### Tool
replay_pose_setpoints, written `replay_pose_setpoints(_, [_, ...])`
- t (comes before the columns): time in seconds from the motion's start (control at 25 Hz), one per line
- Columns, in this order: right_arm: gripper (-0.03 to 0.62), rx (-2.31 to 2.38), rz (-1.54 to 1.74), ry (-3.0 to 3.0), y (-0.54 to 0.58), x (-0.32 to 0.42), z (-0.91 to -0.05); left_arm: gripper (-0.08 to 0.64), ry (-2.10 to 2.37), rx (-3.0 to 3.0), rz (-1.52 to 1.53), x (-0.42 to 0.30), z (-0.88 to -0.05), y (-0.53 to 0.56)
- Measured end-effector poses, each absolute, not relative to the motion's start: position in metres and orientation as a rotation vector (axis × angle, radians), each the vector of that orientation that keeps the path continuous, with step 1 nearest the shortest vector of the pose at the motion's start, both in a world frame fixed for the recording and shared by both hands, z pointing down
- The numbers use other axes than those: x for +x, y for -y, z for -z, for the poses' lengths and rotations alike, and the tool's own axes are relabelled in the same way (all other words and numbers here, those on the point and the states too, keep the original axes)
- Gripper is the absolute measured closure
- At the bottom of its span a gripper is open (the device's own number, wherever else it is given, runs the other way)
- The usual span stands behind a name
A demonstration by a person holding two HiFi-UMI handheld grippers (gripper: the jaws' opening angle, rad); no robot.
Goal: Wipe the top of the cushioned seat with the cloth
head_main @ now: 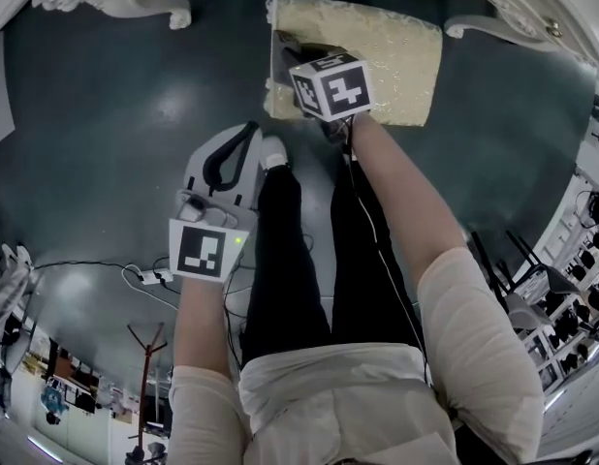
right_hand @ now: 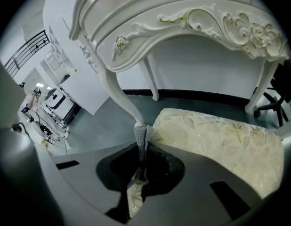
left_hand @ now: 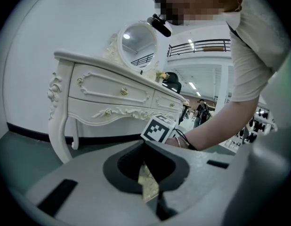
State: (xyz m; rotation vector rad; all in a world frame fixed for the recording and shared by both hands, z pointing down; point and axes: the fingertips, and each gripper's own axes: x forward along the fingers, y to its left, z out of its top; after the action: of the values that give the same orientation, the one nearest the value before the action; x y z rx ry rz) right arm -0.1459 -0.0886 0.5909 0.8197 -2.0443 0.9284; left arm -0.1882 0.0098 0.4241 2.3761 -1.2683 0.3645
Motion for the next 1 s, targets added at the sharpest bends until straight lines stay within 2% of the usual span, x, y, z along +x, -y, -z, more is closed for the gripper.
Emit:
replay_pose_setpoints(0.52, [0.563,0.81,-0.859,2.029,0.092,-0.122,-0.598,0.558,1.211,2.405,-0.355,-0.162,-0.43,-0.004])
replay_pose_setpoints(1.0, [0.563,0.861,-0.818,1.987,0.095,-0.042,-0.598,0.558,1.203,2.448,-0.368,-0.105,-0.426,0.005])
